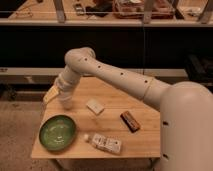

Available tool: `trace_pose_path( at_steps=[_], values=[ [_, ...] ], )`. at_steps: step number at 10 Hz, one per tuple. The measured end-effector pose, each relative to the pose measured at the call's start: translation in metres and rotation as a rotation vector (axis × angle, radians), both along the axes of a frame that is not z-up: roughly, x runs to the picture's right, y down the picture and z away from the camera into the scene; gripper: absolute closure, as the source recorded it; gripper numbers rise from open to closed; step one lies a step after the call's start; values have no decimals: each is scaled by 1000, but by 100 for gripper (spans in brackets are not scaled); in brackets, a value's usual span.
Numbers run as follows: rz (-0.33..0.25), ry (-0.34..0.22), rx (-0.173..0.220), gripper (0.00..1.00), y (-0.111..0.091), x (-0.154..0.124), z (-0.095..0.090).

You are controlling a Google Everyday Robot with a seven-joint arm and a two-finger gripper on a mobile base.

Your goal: Push the ceramic bowl across the table

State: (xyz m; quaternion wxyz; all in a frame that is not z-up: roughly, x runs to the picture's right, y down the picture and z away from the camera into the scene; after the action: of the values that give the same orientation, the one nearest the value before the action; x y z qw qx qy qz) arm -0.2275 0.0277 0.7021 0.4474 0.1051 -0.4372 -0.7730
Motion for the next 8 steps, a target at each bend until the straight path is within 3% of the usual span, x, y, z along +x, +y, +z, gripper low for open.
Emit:
trace_pose_path(
  at_steps=[6, 8],
  values=[
    [0, -1, 0, 20, 0, 0, -1],
    [2, 1, -10, 20, 9, -3, -2]
  ],
)
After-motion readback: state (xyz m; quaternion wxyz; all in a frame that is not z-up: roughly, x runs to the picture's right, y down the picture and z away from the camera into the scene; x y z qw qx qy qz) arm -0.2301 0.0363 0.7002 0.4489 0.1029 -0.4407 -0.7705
